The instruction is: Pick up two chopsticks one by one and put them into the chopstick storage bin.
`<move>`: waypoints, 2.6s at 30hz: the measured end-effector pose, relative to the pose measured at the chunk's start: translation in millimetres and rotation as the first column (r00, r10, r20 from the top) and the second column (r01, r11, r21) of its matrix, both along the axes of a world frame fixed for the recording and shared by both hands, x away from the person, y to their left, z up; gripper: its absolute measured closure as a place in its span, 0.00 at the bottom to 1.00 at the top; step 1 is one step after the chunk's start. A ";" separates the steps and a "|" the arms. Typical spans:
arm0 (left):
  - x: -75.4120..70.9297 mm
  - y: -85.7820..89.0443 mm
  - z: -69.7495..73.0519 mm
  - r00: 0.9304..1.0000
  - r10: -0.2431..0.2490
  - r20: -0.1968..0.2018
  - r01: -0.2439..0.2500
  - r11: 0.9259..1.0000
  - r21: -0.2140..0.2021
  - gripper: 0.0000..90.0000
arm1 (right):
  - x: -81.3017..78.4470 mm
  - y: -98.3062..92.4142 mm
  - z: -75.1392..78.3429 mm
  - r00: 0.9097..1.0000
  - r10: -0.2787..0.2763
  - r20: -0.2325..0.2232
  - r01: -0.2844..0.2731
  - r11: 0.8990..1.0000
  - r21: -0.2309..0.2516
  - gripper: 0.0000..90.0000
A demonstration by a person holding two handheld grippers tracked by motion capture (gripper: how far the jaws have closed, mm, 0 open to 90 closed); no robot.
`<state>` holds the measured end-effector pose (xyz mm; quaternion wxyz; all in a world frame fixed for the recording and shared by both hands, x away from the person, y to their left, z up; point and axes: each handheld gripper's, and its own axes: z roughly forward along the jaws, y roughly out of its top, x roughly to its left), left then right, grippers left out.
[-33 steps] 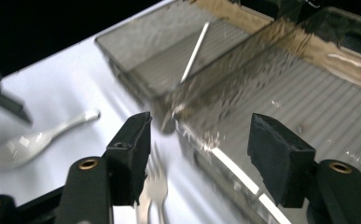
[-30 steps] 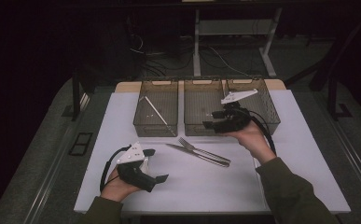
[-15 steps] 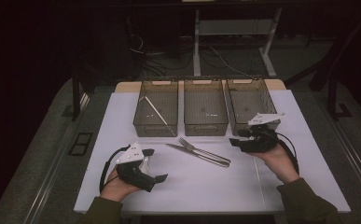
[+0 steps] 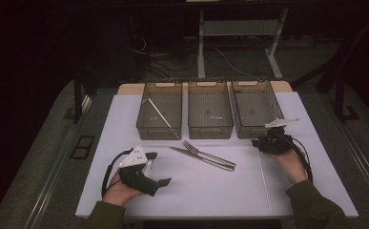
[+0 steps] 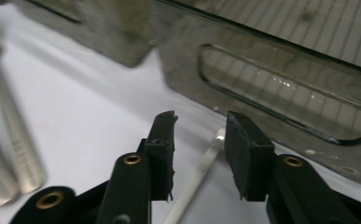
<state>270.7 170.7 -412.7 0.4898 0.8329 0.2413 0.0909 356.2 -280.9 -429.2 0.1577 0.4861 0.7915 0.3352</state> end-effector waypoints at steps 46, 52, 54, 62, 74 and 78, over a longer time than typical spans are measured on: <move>-0.4 -0.5 1.0 1.000 -0.010 0.002 0.010 1.000 0.002 0.00 | 10.3 40.0 -17.6 0.980 0.197 -0.028 -0.197 0.980 -0.024 0.89; -1.0 -0.7 0.7 1.000 -0.007 -0.003 0.007 1.000 -0.001 0.00 | 1.6 32.2 -2.9 0.980 0.198 0.000 -0.198 0.980 0.031 0.71; -0.7 0.0 0.7 1.000 -0.012 0.000 0.012 1.000 0.005 0.00 | -5.7 27.7 2.6 0.980 0.201 0.011 -0.201 0.979 0.027 0.68; -1.4 -1.1 -0.1 1.000 -0.014 -0.002 0.014 1.000 0.002 0.00 | -40.8 5.6 13.8 0.984 0.179 0.024 -0.180 0.982 0.051 0.67; -1.7 -1.0 -0.7 1.000 -0.019 0.000 0.019 1.000 0.005 0.00 | -73.9 -14.8 -4.0 0.988 0.148 -0.036 -0.147 0.989 0.017 0.79; -2.1 -0.8 -1.0 1.000 -0.017 0.003 0.017 1.000 0.003 0.00 | -74.1 -14.8 -9.6 0.991 0.129 -0.043 -0.130 0.991 -0.012 0.84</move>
